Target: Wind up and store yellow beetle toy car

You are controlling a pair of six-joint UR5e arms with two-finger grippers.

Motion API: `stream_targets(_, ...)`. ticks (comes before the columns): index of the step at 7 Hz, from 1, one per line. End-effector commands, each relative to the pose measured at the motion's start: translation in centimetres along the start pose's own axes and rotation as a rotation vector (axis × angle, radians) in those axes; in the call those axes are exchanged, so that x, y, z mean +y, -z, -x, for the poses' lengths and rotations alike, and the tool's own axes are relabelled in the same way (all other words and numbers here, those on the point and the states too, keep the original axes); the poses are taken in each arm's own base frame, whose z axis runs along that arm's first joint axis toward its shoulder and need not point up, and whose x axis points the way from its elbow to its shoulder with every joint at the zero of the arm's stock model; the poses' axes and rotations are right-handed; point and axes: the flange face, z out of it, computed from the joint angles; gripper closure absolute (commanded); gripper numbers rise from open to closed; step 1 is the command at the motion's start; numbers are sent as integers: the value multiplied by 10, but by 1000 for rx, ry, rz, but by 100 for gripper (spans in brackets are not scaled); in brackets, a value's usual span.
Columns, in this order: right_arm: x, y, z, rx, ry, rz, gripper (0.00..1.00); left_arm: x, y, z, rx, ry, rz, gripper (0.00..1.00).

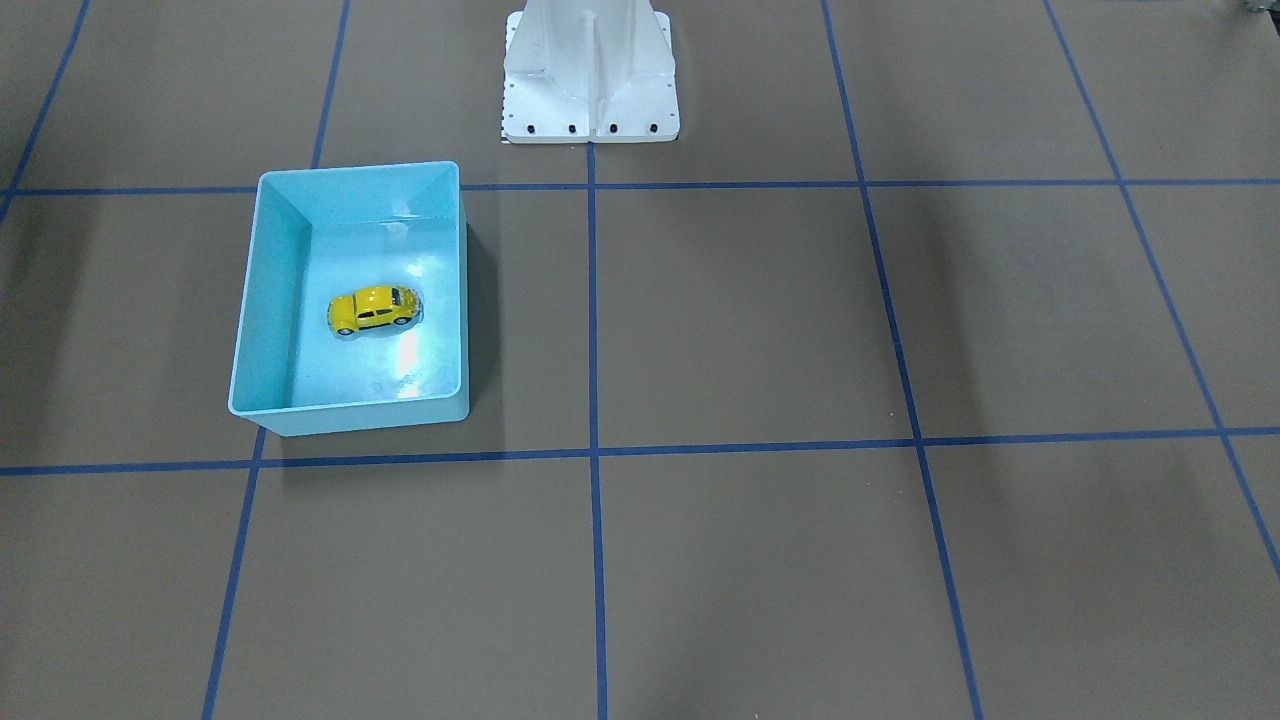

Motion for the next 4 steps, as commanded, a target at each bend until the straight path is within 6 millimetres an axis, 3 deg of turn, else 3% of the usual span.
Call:
stream_targets(1,-1,0,0,0,-2,0,0,0,0,0,0,0,0,0)
stream_targets(4,-1,0,0,0,0,-2,0,0,0,0,0,5,3,0)
